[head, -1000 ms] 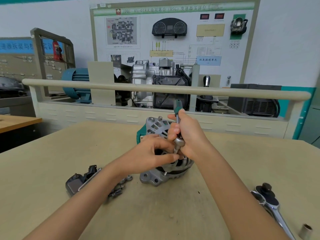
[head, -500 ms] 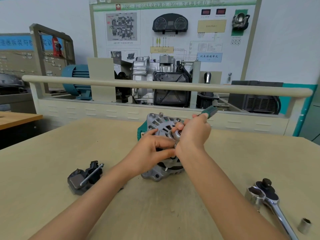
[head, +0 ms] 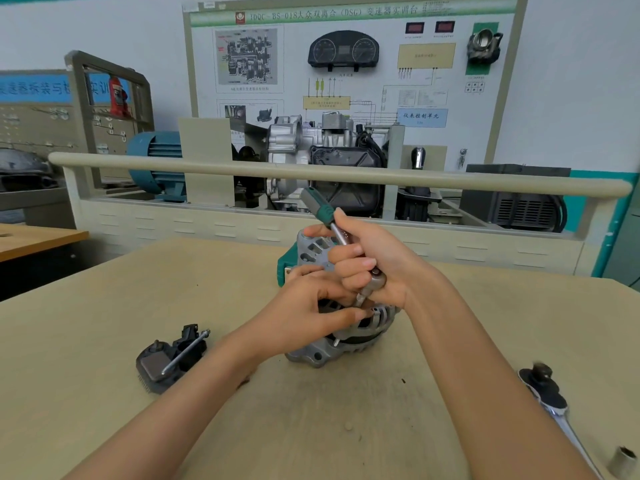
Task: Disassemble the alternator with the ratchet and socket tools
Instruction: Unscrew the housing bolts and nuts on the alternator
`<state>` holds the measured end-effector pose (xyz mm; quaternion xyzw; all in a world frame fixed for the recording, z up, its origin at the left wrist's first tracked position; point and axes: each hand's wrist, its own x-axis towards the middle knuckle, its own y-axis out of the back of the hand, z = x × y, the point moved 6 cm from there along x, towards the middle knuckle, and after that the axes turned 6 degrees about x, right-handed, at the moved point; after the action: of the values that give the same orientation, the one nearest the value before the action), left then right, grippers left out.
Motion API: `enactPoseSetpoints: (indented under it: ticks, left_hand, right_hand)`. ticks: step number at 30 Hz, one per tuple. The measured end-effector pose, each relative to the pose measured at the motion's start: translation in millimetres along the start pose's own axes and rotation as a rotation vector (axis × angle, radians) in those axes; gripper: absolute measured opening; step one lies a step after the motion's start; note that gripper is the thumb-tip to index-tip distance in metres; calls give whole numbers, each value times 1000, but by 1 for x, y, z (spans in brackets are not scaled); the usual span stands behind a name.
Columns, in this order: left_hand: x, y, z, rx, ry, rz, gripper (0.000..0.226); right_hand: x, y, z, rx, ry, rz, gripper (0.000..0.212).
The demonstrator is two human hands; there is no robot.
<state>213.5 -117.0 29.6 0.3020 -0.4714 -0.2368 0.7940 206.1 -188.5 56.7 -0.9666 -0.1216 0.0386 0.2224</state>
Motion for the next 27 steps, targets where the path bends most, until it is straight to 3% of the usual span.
enactPoseSetpoints:
  ticks: [6,11,15,18,20,21,24,27]
  left_hand:
    - [0,3,2,-193,-10,-54,12]
    - [-2,2,0,-189,-27,-4,20]
    - [-3,4,2,-104,-29,18,7]
    - [-4,5,5,-101,-16,22,26]
    - [-3,5,6,-87,-1,40,21]
    - [-3,5,5,-79,6,54,17]
    - [-3,6,5,-73,17,78,21]
    - [-4,5,7,-58,7,75,21]
  right_hand:
    - [1,-19,6,-212,-252,-272,40]
    - [1,-20,8,-129,-213,-251,38]
    - [-1,-11,2,-31,35,-29,37]
    - [-13,9,-3,134,409,413,35]
    - [-30,27,2,283,632,734,35]
    - [-36,32,6,357,665,815,35]
    - [-40,33,9,604,616,772,34]
    - [-36,31,7,529,542,782,36]
